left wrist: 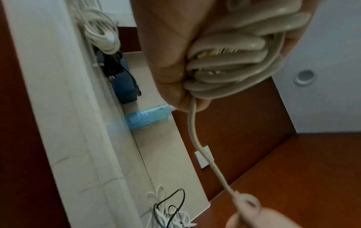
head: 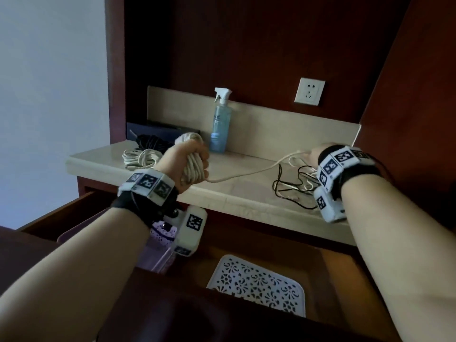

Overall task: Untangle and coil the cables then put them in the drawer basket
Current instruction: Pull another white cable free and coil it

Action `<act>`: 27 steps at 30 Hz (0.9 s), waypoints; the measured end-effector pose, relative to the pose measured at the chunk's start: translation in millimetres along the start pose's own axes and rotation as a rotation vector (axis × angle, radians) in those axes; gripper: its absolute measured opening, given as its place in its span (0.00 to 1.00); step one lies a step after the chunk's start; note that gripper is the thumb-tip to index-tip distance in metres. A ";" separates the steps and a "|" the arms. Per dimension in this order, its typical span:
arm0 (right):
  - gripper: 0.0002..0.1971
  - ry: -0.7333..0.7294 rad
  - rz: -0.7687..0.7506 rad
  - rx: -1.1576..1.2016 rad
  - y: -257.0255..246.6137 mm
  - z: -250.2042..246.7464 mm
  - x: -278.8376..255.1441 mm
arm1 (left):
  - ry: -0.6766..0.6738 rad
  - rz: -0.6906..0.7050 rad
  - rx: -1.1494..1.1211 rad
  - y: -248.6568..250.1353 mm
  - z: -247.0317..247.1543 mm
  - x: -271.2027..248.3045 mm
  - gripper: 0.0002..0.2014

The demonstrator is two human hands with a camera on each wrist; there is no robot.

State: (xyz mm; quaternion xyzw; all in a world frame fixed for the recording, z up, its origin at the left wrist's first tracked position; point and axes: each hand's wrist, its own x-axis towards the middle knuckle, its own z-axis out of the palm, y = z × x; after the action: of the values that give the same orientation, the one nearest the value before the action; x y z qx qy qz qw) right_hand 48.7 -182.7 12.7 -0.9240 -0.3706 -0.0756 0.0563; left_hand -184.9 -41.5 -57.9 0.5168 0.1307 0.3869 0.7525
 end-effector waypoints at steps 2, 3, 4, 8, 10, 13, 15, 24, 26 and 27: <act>0.25 0.148 0.012 0.326 -7.4 -18.5 15.6 | 0.049 0.007 0.146 -4.3 15.6 12.8 0.04; 0.27 0.243 -0.031 0.495 -14.8 -31.0 20.5 | 0.070 0.026 0.196 -5.2 22.6 19.2 0.03; 0.27 0.362 -0.116 0.609 -22.7 -45.0 23.9 | 0.076 0.041 0.210 -4.7 28.8 25.5 0.02; 0.19 0.677 -0.554 0.683 -50.3 -91.3 32.1 | 0.072 0.138 0.218 8.4 38.9 56.2 0.07; 0.18 0.614 -0.578 0.576 -52.3 -95.2 50.1 | 0.071 0.187 0.359 19.8 34.9 67.2 0.07; 0.20 0.364 -0.359 0.503 -36.2 -76.2 74.0 | 0.061 0.190 0.478 34.5 14.6 80.8 0.17; 0.20 0.218 -0.151 0.407 -17.7 -52.2 82.4 | 0.070 0.154 0.483 42.2 0.0 88.6 0.23; 0.36 0.065 0.250 0.422 -8.4 7.5 101.7 | -0.018 0.072 0.525 36.6 -31.9 111.5 0.14; 0.32 0.042 0.272 0.724 -15.6 -1.5 102.3 | -0.052 0.047 0.537 30.0 -31.3 115.0 0.15; 0.27 0.052 0.234 0.851 -21.6 -10.6 102.1 | -0.072 0.038 0.548 26.3 -29.4 116.8 0.17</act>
State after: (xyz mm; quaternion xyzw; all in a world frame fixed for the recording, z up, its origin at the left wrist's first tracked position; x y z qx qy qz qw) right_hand 105.6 -99.9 42.6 -0.8519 -0.2602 0.0673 0.4494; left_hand -136.4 66.5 -23.8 0.7166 0.1941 0.3325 0.5816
